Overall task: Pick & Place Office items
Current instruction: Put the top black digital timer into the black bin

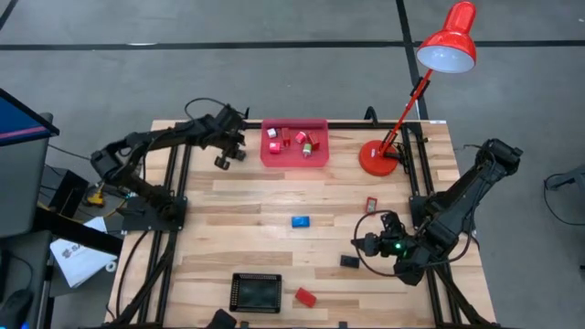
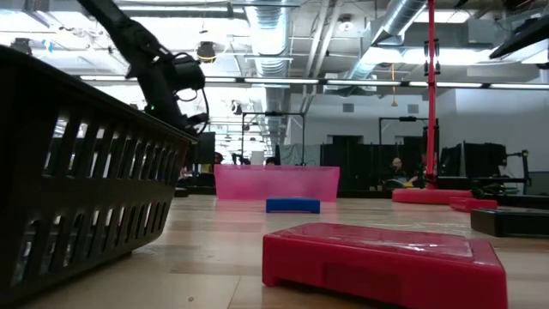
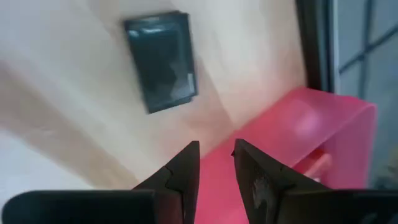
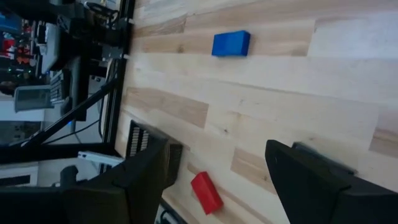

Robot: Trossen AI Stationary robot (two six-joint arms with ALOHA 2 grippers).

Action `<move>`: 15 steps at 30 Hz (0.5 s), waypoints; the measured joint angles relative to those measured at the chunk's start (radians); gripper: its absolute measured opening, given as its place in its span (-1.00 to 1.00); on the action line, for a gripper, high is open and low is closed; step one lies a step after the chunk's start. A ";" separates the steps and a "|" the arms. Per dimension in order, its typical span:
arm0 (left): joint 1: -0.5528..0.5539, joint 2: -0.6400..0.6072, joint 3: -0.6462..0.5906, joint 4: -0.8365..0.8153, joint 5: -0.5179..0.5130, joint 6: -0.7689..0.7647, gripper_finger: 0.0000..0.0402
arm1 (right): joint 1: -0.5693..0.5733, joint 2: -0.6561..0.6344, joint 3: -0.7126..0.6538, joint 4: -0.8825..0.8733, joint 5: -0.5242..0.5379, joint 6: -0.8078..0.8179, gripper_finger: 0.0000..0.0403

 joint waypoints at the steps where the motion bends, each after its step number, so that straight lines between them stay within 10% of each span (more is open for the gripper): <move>1: 0.000 0.003 0.025 -0.057 -0.008 0.004 -0.53 | 0.003 0.000 0.000 0.004 0.000 0.000 0.29; 15: 0.003 0.047 0.075 -0.162 -0.076 0.078 -0.52 | 0.024 0.000 0.000 0.030 0.051 0.003 0.29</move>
